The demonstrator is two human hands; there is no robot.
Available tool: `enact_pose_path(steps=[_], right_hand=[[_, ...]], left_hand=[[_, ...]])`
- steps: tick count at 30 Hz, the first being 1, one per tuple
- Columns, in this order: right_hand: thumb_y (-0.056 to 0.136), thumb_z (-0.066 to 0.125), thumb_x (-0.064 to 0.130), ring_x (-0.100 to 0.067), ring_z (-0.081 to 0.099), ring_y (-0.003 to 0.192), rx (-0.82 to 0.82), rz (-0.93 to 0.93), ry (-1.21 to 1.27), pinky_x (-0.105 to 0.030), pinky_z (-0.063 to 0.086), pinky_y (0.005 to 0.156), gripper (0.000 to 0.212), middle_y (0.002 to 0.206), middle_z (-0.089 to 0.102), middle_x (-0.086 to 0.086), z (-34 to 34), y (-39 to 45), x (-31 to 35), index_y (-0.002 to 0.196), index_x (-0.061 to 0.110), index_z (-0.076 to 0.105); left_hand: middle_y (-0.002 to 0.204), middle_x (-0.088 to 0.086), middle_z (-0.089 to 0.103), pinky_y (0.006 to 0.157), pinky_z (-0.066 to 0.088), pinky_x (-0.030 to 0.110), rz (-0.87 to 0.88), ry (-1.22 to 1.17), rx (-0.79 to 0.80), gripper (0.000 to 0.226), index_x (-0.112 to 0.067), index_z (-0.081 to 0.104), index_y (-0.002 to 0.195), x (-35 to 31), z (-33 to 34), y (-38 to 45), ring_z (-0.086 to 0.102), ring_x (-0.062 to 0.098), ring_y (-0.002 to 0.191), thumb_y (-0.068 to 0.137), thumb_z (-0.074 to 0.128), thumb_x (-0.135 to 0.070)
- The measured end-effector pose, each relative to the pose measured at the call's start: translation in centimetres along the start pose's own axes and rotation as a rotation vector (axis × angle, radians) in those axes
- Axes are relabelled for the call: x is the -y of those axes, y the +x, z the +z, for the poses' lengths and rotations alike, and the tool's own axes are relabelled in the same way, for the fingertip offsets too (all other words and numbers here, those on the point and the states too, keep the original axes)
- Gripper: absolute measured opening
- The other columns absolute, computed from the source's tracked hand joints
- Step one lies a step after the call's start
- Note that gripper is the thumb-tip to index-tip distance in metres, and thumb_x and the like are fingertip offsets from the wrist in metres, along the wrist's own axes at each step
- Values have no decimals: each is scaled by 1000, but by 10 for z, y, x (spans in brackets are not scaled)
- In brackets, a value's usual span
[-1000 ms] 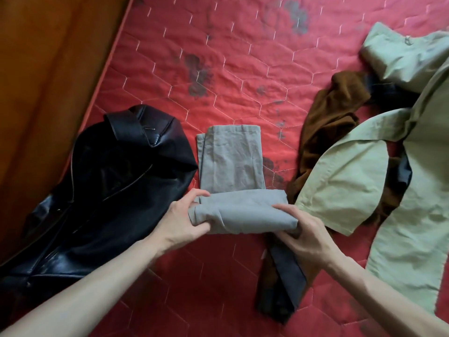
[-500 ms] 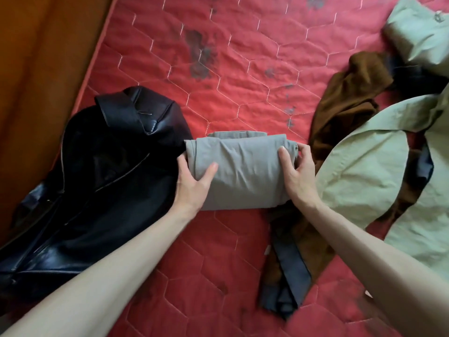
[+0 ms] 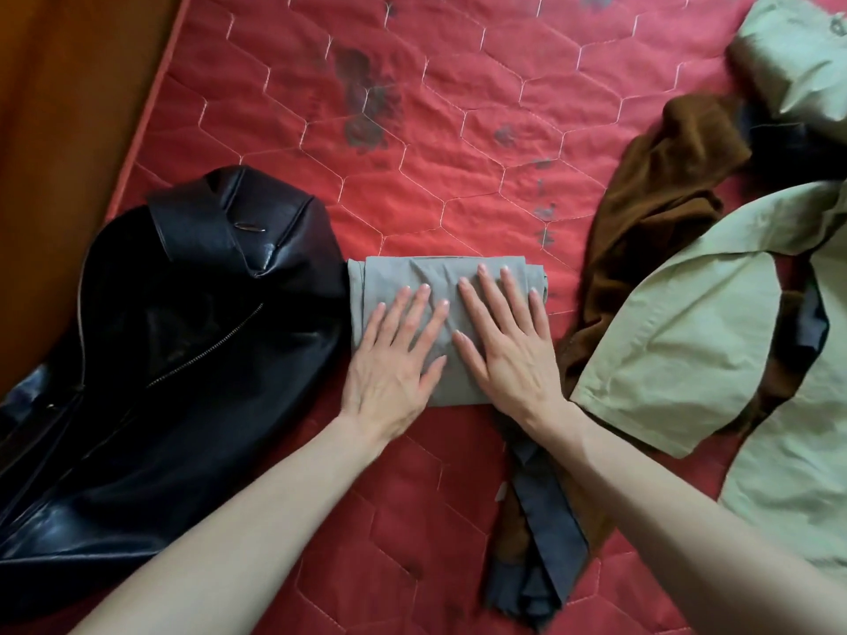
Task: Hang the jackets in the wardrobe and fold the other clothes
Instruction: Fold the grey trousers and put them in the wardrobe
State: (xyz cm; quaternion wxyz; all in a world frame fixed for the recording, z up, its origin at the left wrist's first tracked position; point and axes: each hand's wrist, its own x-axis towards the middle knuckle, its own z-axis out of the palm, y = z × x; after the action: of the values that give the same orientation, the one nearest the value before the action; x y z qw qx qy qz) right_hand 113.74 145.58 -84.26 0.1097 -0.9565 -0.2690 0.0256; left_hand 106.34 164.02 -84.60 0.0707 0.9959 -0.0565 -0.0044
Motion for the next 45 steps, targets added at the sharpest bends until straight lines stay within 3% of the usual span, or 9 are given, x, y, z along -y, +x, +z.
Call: enact_pose_path(steps=[13,21,25,29,32,36,39,43,45], right_hand=[[108,37,44,-24,11,160,-32,53,-50,-54,13,127,61,173,16,-4,20,21,8,164,22,27],[104,34,59,-20,-3,161,23,222,187,-52,9,129,71,175,2,1,28,26,3,166,29,16],[96,51,65,-27,8,160,-65,439,342,-51,20,127,87,174,7,-8,16,14,1,165,24,17],[86,71,65,-33,29,148,-100,748,595,-47,27,121,105,164,26,-12,-1,2,11,164,21,17],[80,69,74,-34,43,139,-29,878,616,-50,40,112,105,150,46,-12,-8,2,18,159,20,26],[80,63,80,-39,61,120,148,873,598,-46,48,98,88,129,66,-11,-21,7,13,143,23,39],[77,61,84,-38,64,114,234,802,580,-46,50,95,81,119,69,-10,-25,7,1,131,26,44],[74,71,78,-24,65,116,234,779,794,-43,50,101,68,114,67,11,-28,5,-10,119,31,51],[77,75,72,-19,64,116,229,749,851,-41,49,102,64,114,65,16,-33,1,-11,120,31,49]], left_hand=[[173,16,11,128,17,52,-101,49,-20,72,-13,22,165,-1,15,25,8,29,161,104,35,-48],[174,6,14,130,13,51,-177,52,-46,74,-14,23,165,11,23,33,9,23,161,105,35,-55],[168,13,29,125,26,50,-294,-32,-114,75,-10,35,160,6,13,15,26,30,156,102,49,-54],[140,18,46,95,42,53,-733,-291,-239,74,-6,46,141,-15,3,-3,47,39,121,87,75,-49],[127,21,51,100,41,49,-1004,-657,-279,79,0,43,132,-29,-5,3,50,43,115,82,82,-47],[132,19,54,104,41,43,-1244,-801,-158,86,-1,44,131,-21,-25,21,53,40,123,79,81,-58],[137,17,61,107,46,40,-1342,-937,15,96,0,53,136,-2,-28,27,58,35,128,74,79,-69],[114,3,76,101,57,41,-1274,-1253,160,100,-8,70,120,14,-32,20,73,22,104,50,88,-77],[106,-1,75,99,57,39,-1203,-1331,175,76,-15,68,109,16,-38,18,73,17,97,59,91,-67]])
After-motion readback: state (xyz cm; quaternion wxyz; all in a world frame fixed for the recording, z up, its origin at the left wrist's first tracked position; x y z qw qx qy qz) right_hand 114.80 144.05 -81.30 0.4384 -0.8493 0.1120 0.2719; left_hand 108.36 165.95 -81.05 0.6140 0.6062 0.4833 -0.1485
